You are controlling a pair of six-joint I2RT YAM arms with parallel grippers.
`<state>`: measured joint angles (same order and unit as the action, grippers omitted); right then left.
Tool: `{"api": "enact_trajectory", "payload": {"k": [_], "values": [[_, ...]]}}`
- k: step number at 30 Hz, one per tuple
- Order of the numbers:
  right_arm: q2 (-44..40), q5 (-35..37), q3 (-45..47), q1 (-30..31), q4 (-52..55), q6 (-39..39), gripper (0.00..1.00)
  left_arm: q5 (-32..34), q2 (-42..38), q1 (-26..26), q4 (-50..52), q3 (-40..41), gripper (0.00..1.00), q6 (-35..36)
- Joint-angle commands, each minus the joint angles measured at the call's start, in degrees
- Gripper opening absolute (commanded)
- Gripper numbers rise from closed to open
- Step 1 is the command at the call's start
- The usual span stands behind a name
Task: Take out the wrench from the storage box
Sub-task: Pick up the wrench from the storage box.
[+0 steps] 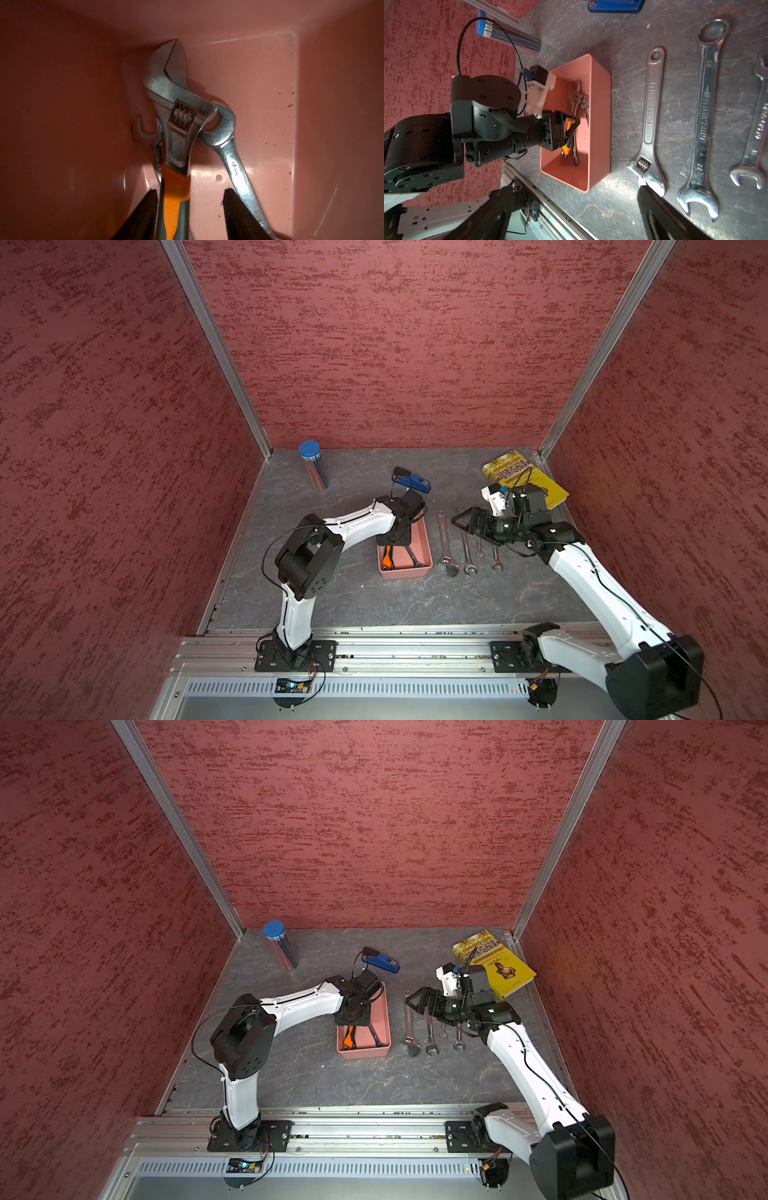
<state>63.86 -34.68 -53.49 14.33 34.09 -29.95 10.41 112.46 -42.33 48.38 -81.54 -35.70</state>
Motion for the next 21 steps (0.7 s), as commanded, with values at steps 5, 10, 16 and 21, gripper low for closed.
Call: {"api": "enact_trajectory", "payload": {"k": [5,10,16,21], "values": [[0.39,1.18,-0.45,0.56,0.29,1.14,0.99,2.39,3.86,0.75,2.33,-0.21,0.5,1.92],[0.39,1.58,0.09,0.55,0.28,1.13,0.98,-0.73,4.51,1.02,0.35,1.64,0.4,1.67],[0.65,1.65,0.66,0.57,-0.39,0.78,0.99,-2.55,4.94,0.85,-0.02,1.34,0.31,1.78],[0.66,2.07,0.63,0.58,-0.58,0.91,0.99,-2.53,4.66,0.63,0.73,0.72,0.14,2.15]]}}
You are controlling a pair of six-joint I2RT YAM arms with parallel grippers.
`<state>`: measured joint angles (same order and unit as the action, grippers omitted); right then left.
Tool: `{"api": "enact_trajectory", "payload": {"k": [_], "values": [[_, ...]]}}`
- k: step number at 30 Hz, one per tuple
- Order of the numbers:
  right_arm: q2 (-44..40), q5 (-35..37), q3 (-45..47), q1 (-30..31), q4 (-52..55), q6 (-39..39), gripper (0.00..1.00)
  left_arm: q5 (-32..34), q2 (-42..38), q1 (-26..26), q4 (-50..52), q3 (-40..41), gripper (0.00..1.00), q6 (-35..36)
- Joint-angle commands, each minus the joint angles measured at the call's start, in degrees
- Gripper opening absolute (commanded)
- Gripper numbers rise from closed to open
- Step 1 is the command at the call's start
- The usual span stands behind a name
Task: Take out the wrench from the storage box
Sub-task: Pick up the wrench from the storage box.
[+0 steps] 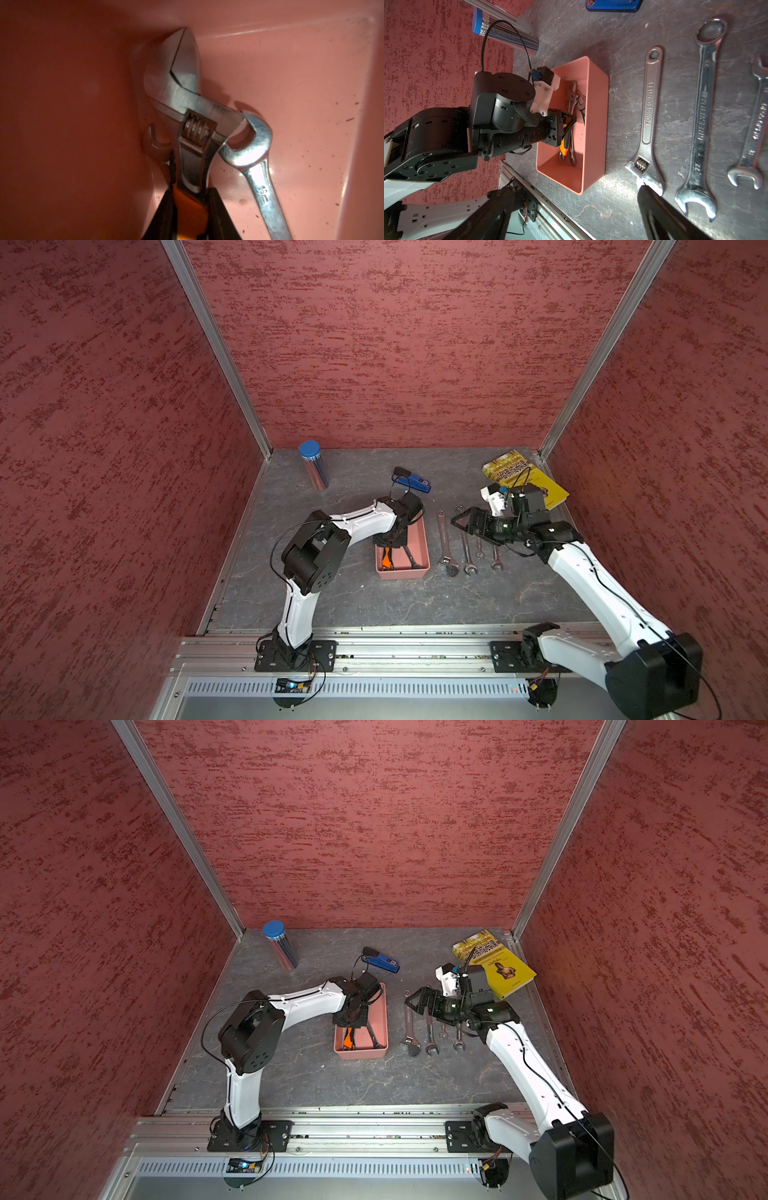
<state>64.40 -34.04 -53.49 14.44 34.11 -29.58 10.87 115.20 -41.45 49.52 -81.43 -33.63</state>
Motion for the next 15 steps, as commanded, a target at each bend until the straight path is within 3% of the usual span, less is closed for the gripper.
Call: {"api": "enact_trajectory", "payload": {"k": [1,15], "values": [[0.04,1.73,0.63,0.5,-0.6,0.42,0.98,-2.66,1.54,-0.43,-0.35,0.52,0.13,0.14],[0.37,3.07,0.31,0.43,-0.65,0.19,0.99,1.21,-4.32,-1.14,3.4,-3.57,0.13,0.85]]}}
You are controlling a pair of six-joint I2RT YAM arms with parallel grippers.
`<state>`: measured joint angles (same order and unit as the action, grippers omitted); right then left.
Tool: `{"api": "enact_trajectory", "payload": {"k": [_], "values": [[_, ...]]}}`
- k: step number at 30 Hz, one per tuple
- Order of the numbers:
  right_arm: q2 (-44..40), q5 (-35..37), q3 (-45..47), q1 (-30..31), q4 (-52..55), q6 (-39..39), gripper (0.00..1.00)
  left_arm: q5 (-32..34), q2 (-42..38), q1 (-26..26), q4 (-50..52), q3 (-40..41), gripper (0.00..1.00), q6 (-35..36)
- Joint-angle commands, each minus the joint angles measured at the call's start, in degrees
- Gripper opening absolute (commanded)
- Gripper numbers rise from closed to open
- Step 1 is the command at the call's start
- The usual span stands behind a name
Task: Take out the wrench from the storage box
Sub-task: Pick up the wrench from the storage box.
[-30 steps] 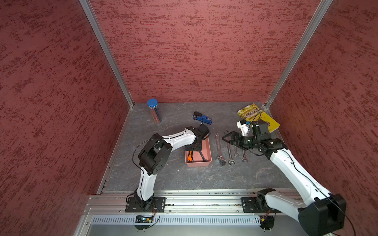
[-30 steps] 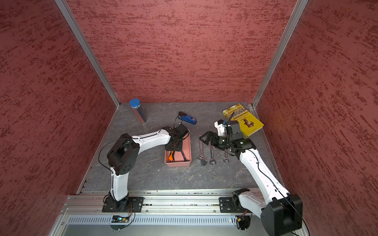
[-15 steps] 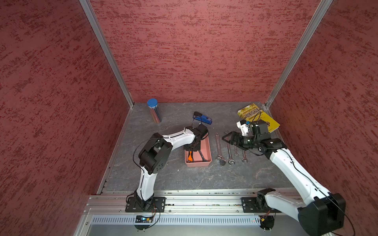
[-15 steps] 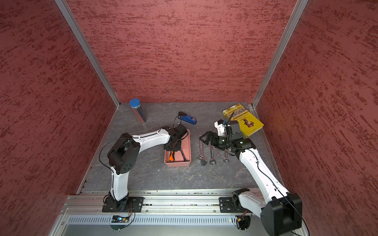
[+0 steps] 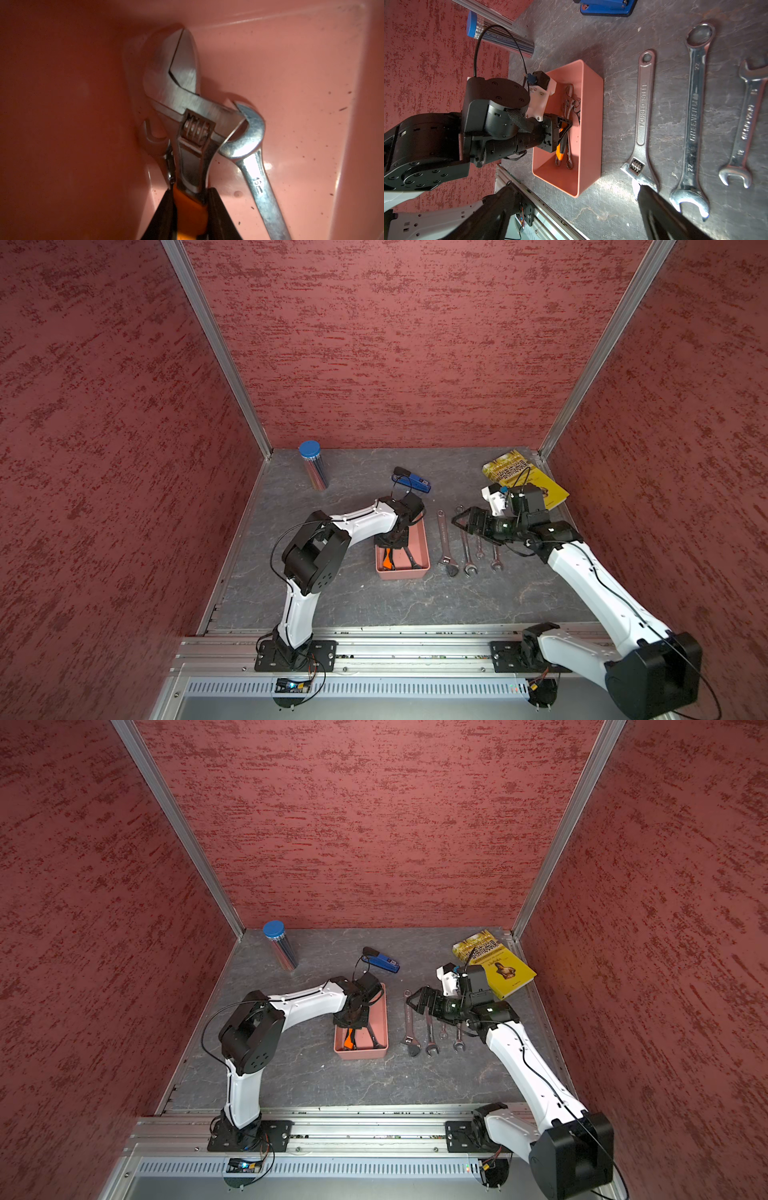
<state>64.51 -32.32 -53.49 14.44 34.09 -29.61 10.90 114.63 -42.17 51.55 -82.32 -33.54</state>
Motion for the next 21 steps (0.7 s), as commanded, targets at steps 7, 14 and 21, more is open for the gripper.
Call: {"api": "enact_trajectory", "payload": {"k": [7,14,21], "values": [[0.35,1.97,-0.38,0.41,-0.27,0.51,0.98,3.33,-5.81,-0.99,4.11,-4.71,0.13,0.84],[0.44,2.31,-0.69,0.38,-0.29,0.68,0.99,5.13,-7.77,-1.6,6.77,-6.94,0.12,0.84],[0.96,2.21,-1.17,0.45,-0.6,0.78,0.99,7.54,-11.75,-1.47,11.11,-8.38,0.12,1.02]]}}
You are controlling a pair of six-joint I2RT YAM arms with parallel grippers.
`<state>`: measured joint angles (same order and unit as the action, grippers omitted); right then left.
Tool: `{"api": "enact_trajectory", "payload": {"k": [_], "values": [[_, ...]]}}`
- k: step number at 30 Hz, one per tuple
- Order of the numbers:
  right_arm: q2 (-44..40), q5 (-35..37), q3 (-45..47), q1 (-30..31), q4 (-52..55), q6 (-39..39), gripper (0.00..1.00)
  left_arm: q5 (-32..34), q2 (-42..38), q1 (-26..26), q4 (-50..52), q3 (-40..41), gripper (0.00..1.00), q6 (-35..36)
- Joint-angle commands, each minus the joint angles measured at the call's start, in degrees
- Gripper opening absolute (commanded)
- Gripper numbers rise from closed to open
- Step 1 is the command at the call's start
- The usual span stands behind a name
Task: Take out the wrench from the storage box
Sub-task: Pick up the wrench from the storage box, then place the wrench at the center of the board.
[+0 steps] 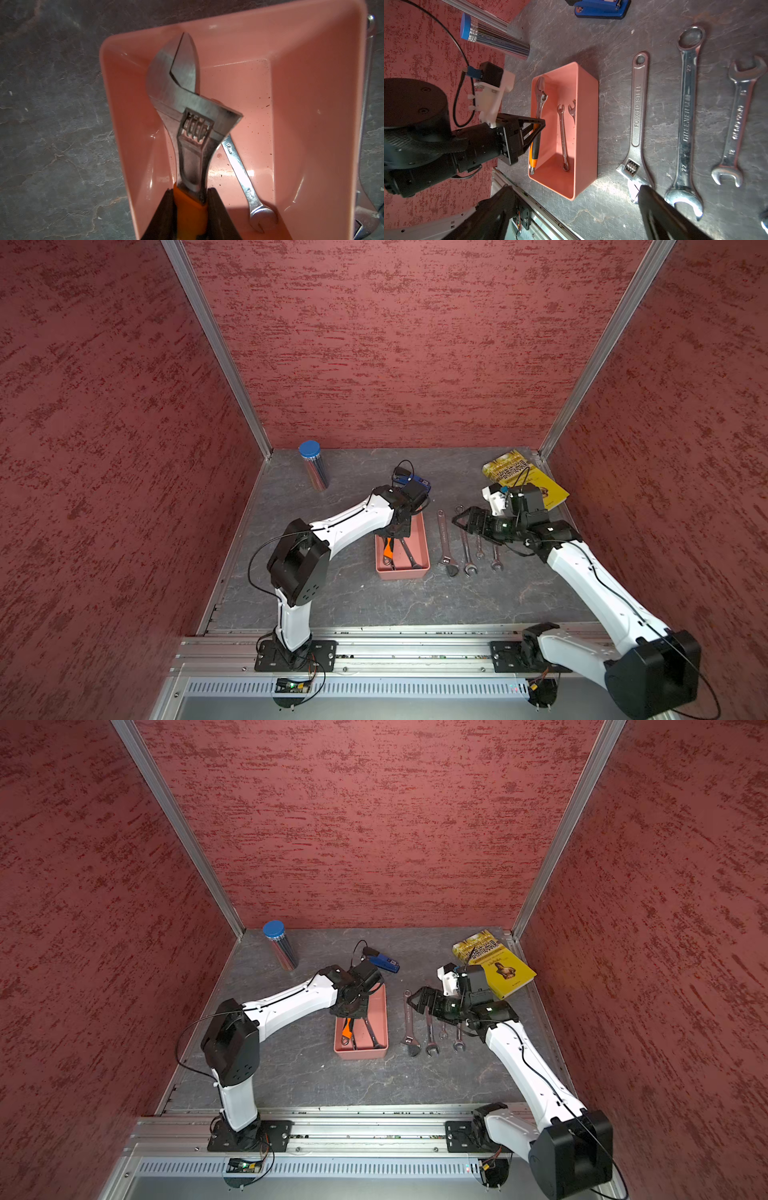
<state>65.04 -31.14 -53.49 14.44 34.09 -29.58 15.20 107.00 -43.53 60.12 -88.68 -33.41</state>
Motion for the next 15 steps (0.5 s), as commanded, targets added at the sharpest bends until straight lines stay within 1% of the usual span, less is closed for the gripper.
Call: {"api": "enact_trajectory", "payload": {"k": [1,4,7,11,15], "values": [[0.53,0.91,-1.26,0.35,-0.73,0.82,0.98,3.35,-5.08,0.15,3.01,-1.84,0.12,1.06],[0.95,0.87,-1.41,0.4,-0.97,0.89,0.98,3.78,-7.84,1.11,4.31,-0.42,0.12,1.14],[1.15,0.42,-1.75,0.48,-1.02,1.04,0.99,4.49,-11.07,3.09,4.42,3.19,0.12,1.48],[1.1,-0.39,-1.54,0.47,-1.74,0.93,0.98,3.68,-15.04,6.55,2.44,8.6,0.12,2.56],[1.5,-0.91,-1.58,0.5,-1.76,0.68,0.98,2.73,-17.3,10.19,-1.1,14.05,0.12,4.11]]}}
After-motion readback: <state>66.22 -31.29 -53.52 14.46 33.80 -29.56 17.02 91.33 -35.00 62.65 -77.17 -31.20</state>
